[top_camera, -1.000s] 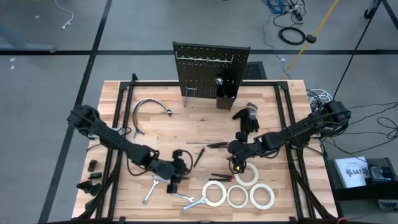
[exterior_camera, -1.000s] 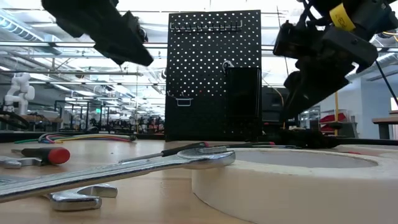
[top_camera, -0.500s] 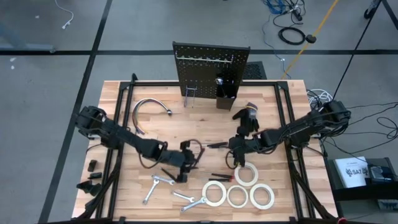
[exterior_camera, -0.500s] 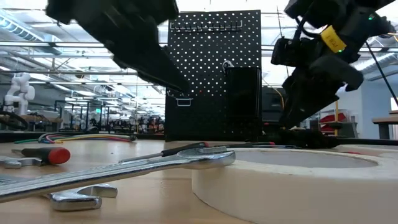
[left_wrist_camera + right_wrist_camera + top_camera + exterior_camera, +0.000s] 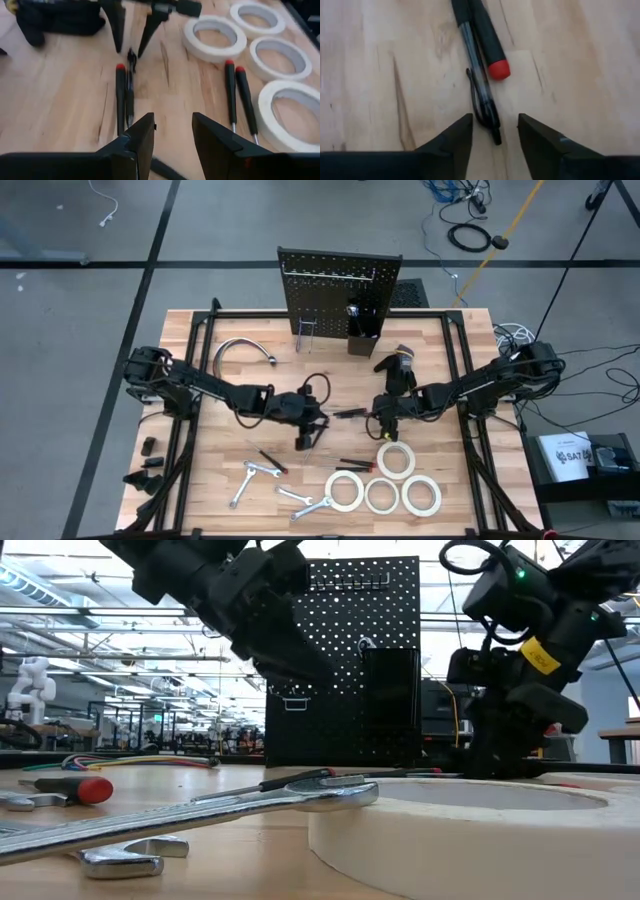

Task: Hang tools onto peg board
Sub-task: Put the black pen into the black bin on the peg board

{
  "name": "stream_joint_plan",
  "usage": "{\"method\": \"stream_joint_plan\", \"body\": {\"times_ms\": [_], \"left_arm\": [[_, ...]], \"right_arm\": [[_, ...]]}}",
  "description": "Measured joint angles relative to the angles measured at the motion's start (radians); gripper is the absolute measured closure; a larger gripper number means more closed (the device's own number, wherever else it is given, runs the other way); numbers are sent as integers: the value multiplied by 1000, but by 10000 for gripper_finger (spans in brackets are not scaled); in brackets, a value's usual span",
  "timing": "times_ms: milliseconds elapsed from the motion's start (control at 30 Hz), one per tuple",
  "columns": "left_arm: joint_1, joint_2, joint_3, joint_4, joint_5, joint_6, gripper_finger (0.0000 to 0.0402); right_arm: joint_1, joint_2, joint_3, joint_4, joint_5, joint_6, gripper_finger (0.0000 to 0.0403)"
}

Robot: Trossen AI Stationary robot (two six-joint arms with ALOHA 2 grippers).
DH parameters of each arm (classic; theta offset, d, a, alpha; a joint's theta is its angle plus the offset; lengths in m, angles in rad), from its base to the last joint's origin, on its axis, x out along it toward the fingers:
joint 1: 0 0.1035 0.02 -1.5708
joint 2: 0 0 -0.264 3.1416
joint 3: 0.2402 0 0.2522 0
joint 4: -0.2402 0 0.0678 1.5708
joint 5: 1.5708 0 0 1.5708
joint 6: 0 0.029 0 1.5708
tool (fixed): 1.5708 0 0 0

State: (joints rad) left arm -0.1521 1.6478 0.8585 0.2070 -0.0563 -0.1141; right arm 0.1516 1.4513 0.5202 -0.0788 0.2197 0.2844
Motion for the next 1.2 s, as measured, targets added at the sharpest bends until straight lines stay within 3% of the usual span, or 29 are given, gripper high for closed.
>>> {"method": "stream_joint_plan", "body": {"times_ms": [333, 600, 833, 967, 1200], "left_arm": [[9, 0, 0, 30, 1, 43, 267], [29, 115, 3, 251, 33, 50, 267], [119, 257, 117, 239, 96, 99, 267], [152, 306, 259, 55, 144, 101, 267], [149, 375, 528, -348, 151, 181, 267]], "right_arm": [[2, -2, -3, 2, -45, 32, 391], [10, -4, -40, 15, -63, 82, 401], [10, -7, -124, 140, -75, 120, 402], [10, -4, -158, 232, -90, 122, 402], [10, -3, -165, 246, -91, 107, 402]]}}
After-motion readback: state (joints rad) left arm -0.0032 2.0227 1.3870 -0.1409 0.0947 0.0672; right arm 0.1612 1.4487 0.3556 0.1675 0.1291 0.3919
